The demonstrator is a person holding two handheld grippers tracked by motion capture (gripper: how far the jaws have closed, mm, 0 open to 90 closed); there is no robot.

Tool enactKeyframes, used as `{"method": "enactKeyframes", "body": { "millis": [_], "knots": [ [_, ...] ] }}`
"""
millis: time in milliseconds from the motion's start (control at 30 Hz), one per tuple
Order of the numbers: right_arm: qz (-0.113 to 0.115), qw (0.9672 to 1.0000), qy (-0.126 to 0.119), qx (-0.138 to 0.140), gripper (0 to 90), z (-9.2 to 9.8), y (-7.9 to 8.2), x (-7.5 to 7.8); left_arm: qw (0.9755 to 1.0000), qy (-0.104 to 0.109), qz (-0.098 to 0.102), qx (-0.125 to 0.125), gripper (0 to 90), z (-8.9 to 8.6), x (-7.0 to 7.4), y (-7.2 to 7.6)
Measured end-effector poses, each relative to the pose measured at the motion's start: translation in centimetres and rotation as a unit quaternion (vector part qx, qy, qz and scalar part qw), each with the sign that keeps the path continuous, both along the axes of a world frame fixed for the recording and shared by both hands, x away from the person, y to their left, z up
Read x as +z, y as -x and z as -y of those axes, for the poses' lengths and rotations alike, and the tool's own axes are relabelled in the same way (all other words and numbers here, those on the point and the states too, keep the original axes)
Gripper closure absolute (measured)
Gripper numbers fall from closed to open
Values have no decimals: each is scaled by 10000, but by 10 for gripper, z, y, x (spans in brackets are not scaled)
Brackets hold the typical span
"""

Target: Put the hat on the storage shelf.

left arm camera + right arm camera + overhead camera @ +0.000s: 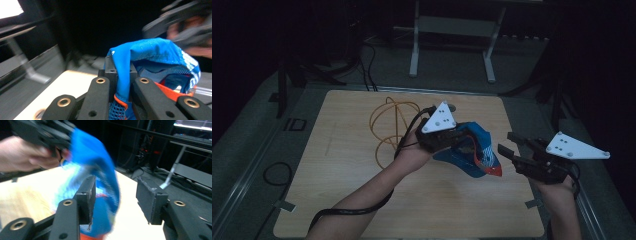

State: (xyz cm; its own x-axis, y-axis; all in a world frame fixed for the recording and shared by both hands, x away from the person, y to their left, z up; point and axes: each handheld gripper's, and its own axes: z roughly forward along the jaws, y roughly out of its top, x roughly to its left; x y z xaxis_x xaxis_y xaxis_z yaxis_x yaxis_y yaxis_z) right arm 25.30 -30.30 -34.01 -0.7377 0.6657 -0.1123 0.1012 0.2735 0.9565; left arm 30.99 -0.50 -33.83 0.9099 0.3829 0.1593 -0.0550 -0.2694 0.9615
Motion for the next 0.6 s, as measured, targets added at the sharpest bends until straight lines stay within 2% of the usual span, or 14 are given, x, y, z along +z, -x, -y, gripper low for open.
{"method": "enactKeyframes", "body": {
  "millis": [33, 67, 167, 267, 300, 467, 533, 600],
  "knots": [
    [-72, 10000, 21, 16, 516, 3, -2, -3, 9998, 108, -16, -177, 873, -2, 0, 0],
    [-108, 9999, 22, 70, 516, 5, -4, -5, 9997, 134, 2, -213, 873, -3, 0, 0],
    [-298, 9988, 4, 381, 512, 8, -5, -15, 9979, 248, 15, -606, 872, -6, -1, 0],
    [-509, 9960, -104, 732, 478, 5, -3, -24, 9950, 334, 19, -944, 872, -8, -1, -1],
    [-544, 9954, -106, 784, 471, 4, -3, -27, 9930, 408, -32, -1107, 872, -9, -1, -1],
    [-726, 9903, -234, 1162, 440, -4, -3, -39, 9897, 497, -201, -1329, 871, -6, -2, -3],
    [-725, 9903, -208, 1167, 454, -8, -5, -41, 9895, 472, -215, -1349, 871, -4, -3, -4],
    [-690, 9912, -195, 1117, 509, -10, -7, -42, 9889, 433, -221, -1407, 871, -1, -5, -3]
  ]
}}
